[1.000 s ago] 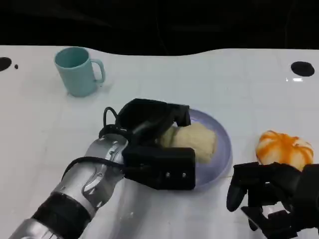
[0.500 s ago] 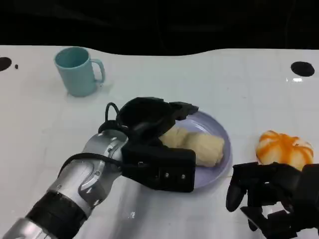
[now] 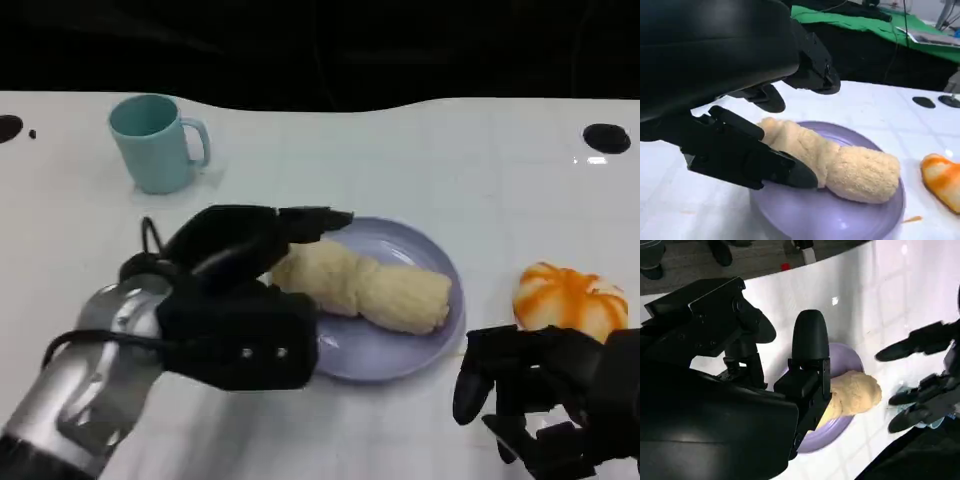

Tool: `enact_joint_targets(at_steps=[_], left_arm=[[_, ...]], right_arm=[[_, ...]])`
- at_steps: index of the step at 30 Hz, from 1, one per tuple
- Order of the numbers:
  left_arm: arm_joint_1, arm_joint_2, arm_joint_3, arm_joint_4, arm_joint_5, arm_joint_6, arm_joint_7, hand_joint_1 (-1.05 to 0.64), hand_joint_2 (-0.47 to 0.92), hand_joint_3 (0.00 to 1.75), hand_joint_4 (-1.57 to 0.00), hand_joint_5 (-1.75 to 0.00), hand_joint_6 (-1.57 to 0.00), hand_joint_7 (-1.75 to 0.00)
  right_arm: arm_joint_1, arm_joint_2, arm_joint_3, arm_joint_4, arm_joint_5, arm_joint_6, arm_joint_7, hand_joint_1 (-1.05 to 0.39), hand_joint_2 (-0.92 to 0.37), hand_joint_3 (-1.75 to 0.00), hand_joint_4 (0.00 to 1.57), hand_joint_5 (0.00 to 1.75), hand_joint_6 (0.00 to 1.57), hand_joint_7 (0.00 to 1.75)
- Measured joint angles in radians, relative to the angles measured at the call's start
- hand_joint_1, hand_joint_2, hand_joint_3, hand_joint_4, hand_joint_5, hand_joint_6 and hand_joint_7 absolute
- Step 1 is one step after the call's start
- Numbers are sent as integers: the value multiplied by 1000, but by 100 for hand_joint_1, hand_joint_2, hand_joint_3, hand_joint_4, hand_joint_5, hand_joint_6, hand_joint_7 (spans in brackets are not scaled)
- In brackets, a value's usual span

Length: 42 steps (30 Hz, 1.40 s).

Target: Grasp the towel on the left side of the plate with the left hand and place it into the plate.

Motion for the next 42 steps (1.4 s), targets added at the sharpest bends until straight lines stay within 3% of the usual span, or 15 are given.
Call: enact_joint_targets(at_steps=[1,5,8,9,11,15,20,24,29,42], left_arm=[[20,4,18,-25,-26,5,-11,-35,92,22,-63,-61,-59,-12],[109,7,94,-137,-144,44,-54,-24,92,24,-64,-101,-79,-13],[175,-12,155,-223,-257,102,-75,-16,92,25,-70,-111,-93,-19],[194,-21,174,-245,-296,118,-75,-13,89,33,-70,-116,-96,-26],[234,-48,219,-283,-398,162,-86,-13,72,69,-77,-121,-94,-59],[333,-94,292,-400,-572,303,-92,-16,53,106,-77,-142,-84,-95],[421,-116,357,-583,-743,560,-86,-10,49,128,-77,-164,-80,-126],[452,-116,396,-655,-825,698,-72,-9,51,128,-81,-173,-79,-146],[453,-117,399,-633,-873,758,-58,-9,50,133,-84,-175,-76,-163],[443,-120,381,-527,-900,779,-56,-9,50,134,-82,-175,-74,-167]], right_arm=[[-1,0,0,0,0,0,0,4,-60,-106,70,168,69,142],[-4,0,-2,3,1,-3,0,4,-60,-105,69,168,69,142],[-4,1,-2,2,1,-1,0,4,-60,-106,70,168,69,142],[-4,1,-2,2,1,-1,0,4,-60,-106,70,168,69,142],[-5,1,-2,1,0,0,0,4,-59,-106,70,168,69,142],[-7,1,0,-1,-1,3,0,5,-60,-105,70,168,69,143],[-9,1,-1,3,1,2,0,5,-60,-106,69,168,69,143],[-8,1,-6,3,1,2,0,5,-59,-106,69,167,69,143],[-6,0,-24,4,2,0,3,4,-59,-106,70,167,69,142],[8,-2,-41,51,18,-51,21,4,-59,-107,71,166,70,142]])
